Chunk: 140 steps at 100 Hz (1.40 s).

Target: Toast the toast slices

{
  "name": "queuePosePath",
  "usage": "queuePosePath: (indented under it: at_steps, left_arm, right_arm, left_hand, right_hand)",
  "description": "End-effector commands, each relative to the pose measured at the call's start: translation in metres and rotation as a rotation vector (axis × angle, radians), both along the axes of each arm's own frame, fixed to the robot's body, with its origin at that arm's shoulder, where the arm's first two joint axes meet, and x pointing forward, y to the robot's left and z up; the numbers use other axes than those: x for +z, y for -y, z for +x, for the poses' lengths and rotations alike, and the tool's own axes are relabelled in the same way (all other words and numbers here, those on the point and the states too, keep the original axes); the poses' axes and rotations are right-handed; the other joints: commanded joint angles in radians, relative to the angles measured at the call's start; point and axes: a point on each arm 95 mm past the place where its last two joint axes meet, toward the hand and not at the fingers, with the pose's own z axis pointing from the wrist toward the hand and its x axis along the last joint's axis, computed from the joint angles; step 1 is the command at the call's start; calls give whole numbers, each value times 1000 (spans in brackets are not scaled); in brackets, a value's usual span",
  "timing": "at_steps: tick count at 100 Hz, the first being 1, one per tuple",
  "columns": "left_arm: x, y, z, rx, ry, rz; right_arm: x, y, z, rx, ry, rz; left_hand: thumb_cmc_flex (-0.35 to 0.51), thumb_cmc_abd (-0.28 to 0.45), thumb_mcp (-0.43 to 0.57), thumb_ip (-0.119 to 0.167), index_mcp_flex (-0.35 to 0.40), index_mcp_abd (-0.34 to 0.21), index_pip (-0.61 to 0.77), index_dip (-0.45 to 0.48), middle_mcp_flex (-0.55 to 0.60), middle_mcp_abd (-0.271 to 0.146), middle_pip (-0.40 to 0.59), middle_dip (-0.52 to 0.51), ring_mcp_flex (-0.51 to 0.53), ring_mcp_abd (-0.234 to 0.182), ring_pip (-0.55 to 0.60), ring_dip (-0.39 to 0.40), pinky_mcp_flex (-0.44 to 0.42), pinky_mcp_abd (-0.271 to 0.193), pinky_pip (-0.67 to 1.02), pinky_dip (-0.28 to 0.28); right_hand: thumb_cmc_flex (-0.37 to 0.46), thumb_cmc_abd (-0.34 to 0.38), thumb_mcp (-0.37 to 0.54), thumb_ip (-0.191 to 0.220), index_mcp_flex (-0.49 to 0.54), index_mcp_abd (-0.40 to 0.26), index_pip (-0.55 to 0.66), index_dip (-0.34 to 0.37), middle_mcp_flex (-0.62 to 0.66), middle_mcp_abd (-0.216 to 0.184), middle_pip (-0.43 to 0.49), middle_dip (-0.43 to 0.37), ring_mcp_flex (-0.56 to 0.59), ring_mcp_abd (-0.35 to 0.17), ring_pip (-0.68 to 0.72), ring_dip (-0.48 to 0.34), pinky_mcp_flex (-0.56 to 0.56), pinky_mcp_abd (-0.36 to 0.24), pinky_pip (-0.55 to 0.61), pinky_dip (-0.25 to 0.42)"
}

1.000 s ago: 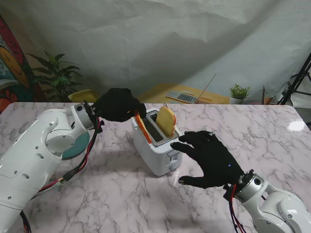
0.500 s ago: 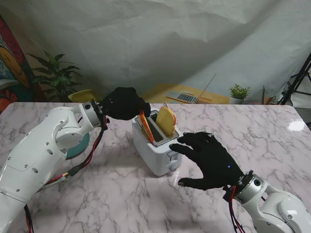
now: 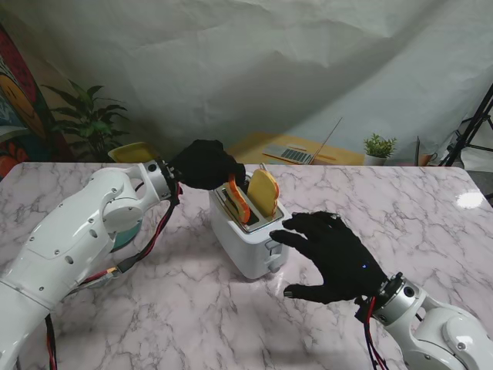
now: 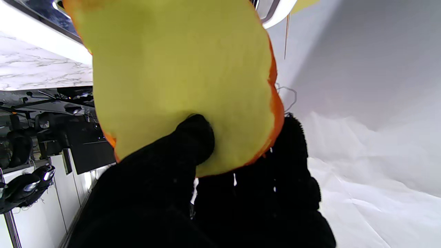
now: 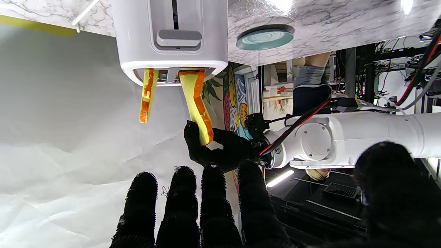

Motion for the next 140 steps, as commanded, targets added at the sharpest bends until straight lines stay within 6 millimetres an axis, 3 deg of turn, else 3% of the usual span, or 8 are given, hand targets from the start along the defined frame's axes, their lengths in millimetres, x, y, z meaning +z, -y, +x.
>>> queuePosePath:
  at_steps: [1, 59, 95, 140]
  left_arm:
    - [-1, 4, 1, -3, -8, 30]
    - [5, -8, 3, 77, -11, 86]
    - [-12, -1, 0, 39, -53, 80]
    - [-34, 5, 3, 18, -78, 84]
  right_arm:
    - [-2, 0, -2, -2, -7, 1]
    - [-2, -2, -1, 9, -13, -16]
    - [-1, -4, 0, 16, -12, -20]
    - [2, -8, -1, 19, -19, -19]
  left_hand:
    - [95, 14, 55, 40, 106, -105, 299, 85, 53, -136, 71, 13, 24, -25, 3, -3, -4, -31, 4, -14]
    - [102, 31, 37, 45, 96, -90, 287, 78, 47, -125, 65, 13, 18, -20, 7, -4, -5, -27, 2, -11]
    - [106, 46, 24, 47, 82, -82, 281, 75, 37, -117, 60, 12, 10, -19, 6, -6, -11, -25, -4, -8]
    - [133, 104, -56, 67, 46, -37, 229, 50, -1, -76, 36, -19, -26, -1, -6, -24, -33, -19, -22, 13]
  right_hand:
    - [-39, -19, -9, 4, -14, 29, -26, 2, -30, 8, -6, -4, -27, -12, -41, -18, -24, -28, -16, -13]
    - [-37, -23, 6, 1, -12, 27, -26, 7, -31, 8, -7, -4, -28, -11, -42, -19, -25, -26, -19, -15]
    - [-39, -24, 12, 0, -13, 27, -26, 8, -30, 8, -6, -4, -26, -11, -42, -19, -23, -26, -18, -16]
    - [-38, -24, 16, -1, -11, 27, -24, 10, -30, 9, -5, -3, -26, -10, -42, -19, -23, -26, -18, -16]
